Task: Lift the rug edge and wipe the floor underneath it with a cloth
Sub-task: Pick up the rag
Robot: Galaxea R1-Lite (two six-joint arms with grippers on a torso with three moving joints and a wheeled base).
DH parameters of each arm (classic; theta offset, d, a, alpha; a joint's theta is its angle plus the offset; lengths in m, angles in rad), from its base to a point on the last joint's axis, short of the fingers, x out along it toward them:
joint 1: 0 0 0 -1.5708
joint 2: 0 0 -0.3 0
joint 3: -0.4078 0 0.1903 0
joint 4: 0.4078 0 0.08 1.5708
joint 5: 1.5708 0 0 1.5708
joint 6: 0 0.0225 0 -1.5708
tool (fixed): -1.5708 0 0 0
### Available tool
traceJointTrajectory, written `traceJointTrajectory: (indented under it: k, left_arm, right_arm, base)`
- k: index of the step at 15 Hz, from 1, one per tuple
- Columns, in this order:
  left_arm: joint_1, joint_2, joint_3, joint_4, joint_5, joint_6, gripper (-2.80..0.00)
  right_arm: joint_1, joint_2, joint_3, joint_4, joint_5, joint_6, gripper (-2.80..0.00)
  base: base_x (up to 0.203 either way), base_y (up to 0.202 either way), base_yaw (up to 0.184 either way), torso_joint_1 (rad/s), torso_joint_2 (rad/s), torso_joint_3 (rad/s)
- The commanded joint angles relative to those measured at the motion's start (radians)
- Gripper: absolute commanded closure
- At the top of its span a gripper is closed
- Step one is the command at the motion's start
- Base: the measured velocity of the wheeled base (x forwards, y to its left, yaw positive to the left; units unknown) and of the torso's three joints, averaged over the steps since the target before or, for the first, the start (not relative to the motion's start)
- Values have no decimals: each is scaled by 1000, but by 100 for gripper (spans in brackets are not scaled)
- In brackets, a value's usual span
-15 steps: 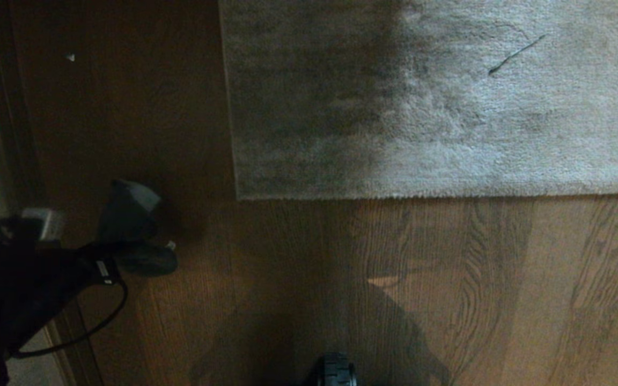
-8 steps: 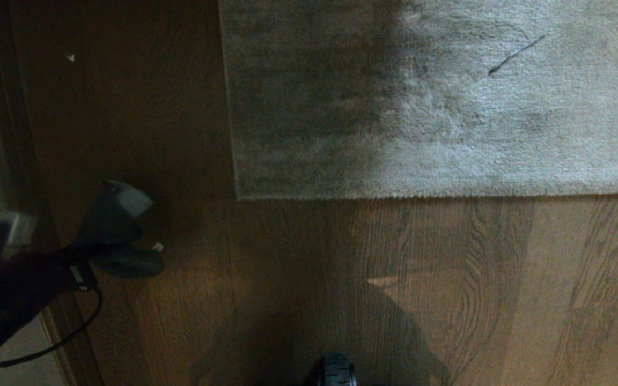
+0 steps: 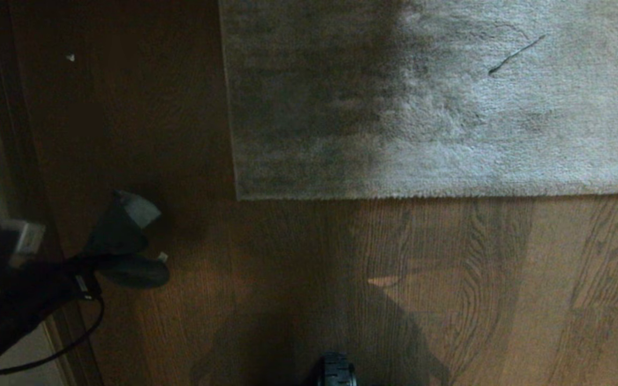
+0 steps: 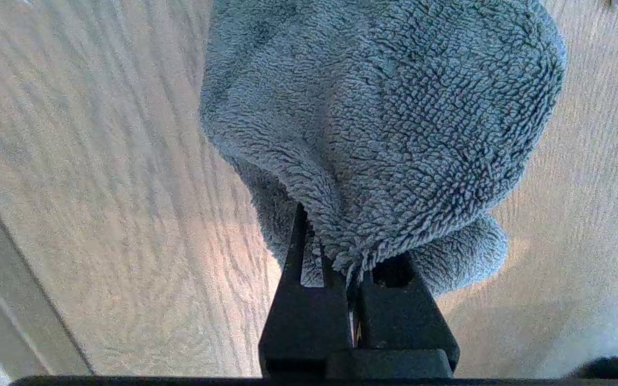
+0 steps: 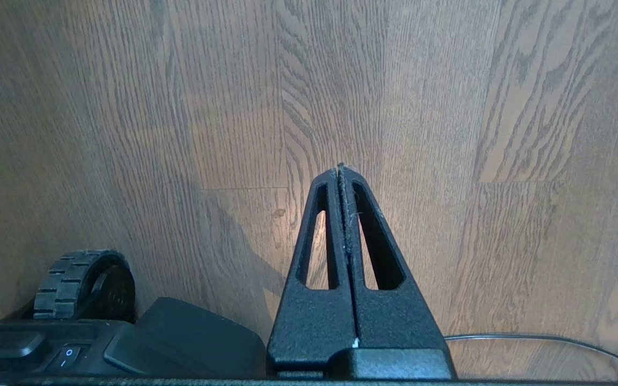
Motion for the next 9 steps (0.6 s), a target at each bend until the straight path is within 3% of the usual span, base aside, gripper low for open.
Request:
traceJointTrajectory:
  k: [1,9]
  left_arm:
    - [-6,23,-7,-48,-4,1,0]
    - [-23,52,-55,-48,-10,1,0]
  right_arm:
    - [0,0,0,-1,0,0,0]
    - [0,0,0,-1,0,0,0]
  base:
    - [0,0,0,0,0,0]
    - [0,0,0,0,0,0]
